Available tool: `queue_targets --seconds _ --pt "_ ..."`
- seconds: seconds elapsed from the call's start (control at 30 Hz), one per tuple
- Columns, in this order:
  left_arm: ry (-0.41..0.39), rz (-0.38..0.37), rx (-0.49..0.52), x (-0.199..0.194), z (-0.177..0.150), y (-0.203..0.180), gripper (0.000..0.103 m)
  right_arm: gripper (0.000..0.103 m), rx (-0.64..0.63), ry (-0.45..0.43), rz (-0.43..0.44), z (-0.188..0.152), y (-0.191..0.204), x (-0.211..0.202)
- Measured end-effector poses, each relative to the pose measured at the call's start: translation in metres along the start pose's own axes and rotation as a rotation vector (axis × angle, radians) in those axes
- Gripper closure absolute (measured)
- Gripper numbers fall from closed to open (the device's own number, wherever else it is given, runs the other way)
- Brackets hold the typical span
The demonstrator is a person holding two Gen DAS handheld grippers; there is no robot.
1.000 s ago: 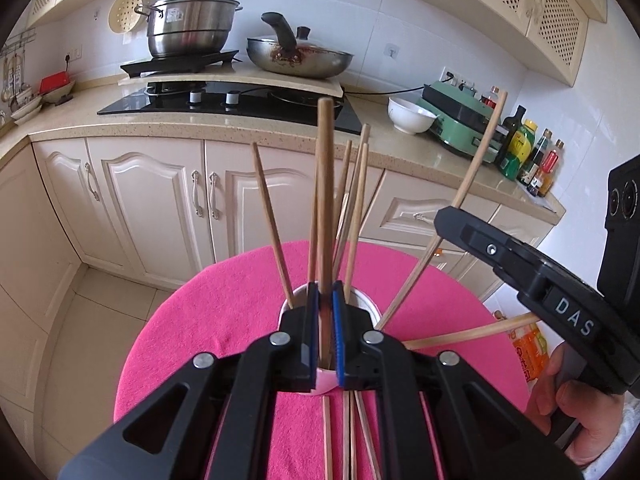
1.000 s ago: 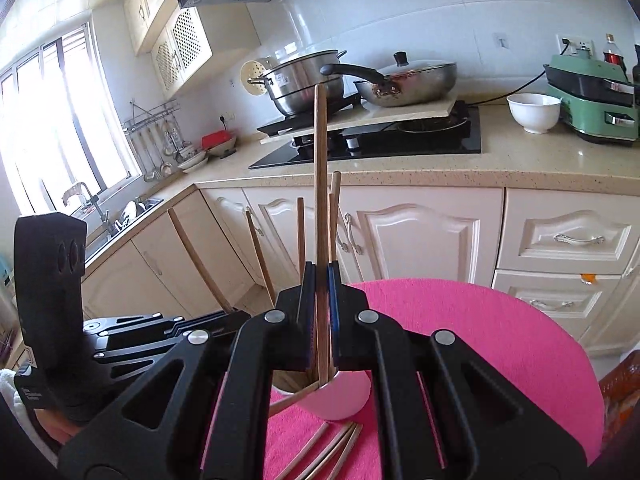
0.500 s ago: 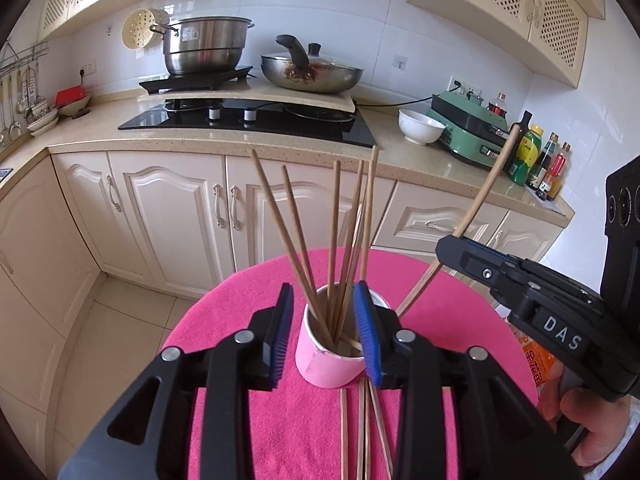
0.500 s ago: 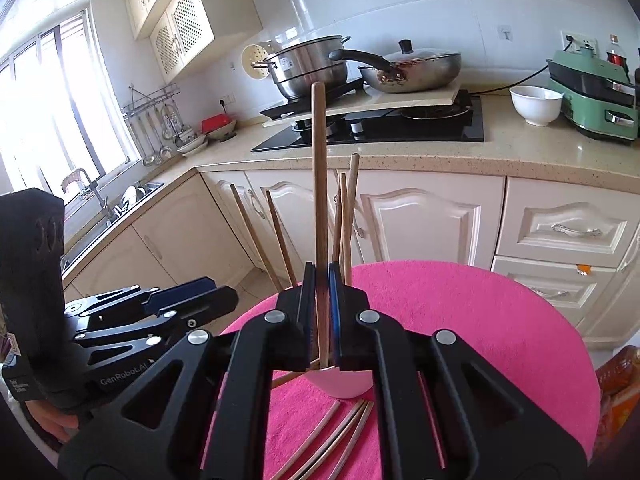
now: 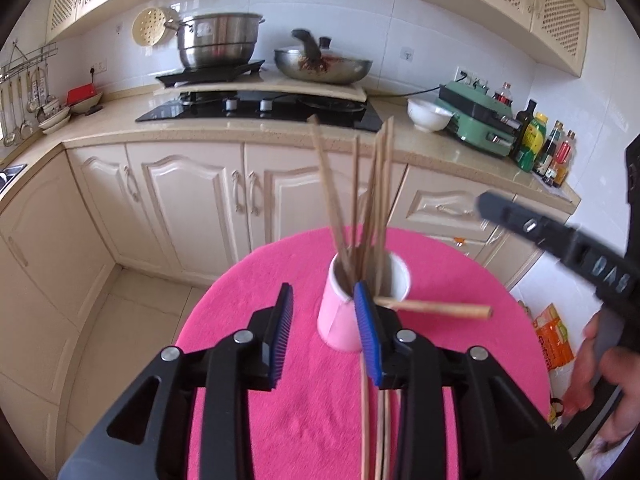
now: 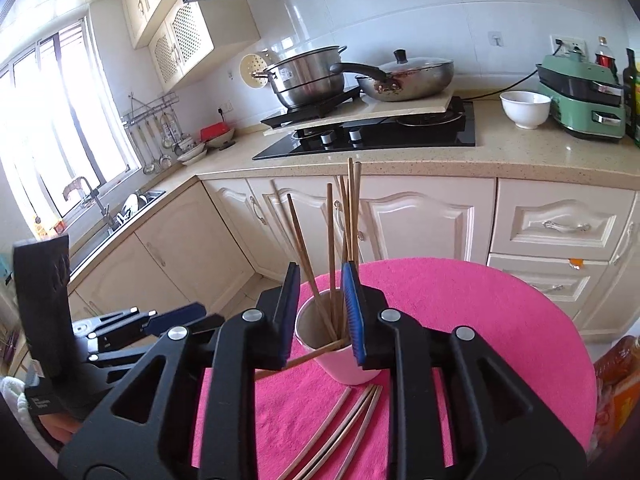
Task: Organize utensils
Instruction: 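Move both tools back to the pile and grasp a chopstick with left tool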
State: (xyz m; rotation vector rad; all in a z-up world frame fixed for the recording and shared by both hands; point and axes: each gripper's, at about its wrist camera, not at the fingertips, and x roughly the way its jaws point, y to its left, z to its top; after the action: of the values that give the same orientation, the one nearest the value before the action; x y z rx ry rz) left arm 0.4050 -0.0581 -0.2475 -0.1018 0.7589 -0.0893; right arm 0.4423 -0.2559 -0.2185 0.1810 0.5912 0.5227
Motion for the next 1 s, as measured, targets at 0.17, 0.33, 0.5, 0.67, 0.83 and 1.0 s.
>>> queue_targets --seconds 0.17,0.33,0.5,0.67,0.83,1.0 --pt "0.082 -0.003 -0.037 0.005 -0.022 0.011 0.071 0.08 0.027 0.01 -0.033 -0.013 -0.009 -0.013" --pt "0.192 -0.017 -0.048 0.021 -0.046 0.009 0.071 0.08 0.083 0.042 -0.069 -0.034 -0.023 -0.021" --pt "0.286 -0.023 -0.032 0.039 -0.065 0.001 0.071 0.08 0.124 0.09 -0.104 -0.058 -0.035 -0.026" --pt "0.391 -0.042 -0.022 0.058 -0.082 -0.01 0.071 0.08 0.164 0.14 -0.138 -0.08 -0.044 -0.028" --pt "0.452 -0.075 -0.007 0.07 -0.094 -0.024 0.071 0.08 0.199 0.204 -0.163 -0.104 -0.048 -0.025" --pt "0.488 -0.065 0.033 0.084 -0.099 -0.035 0.071 0.08 0.221 0.25 -0.172 -0.121 -0.05 -0.019"
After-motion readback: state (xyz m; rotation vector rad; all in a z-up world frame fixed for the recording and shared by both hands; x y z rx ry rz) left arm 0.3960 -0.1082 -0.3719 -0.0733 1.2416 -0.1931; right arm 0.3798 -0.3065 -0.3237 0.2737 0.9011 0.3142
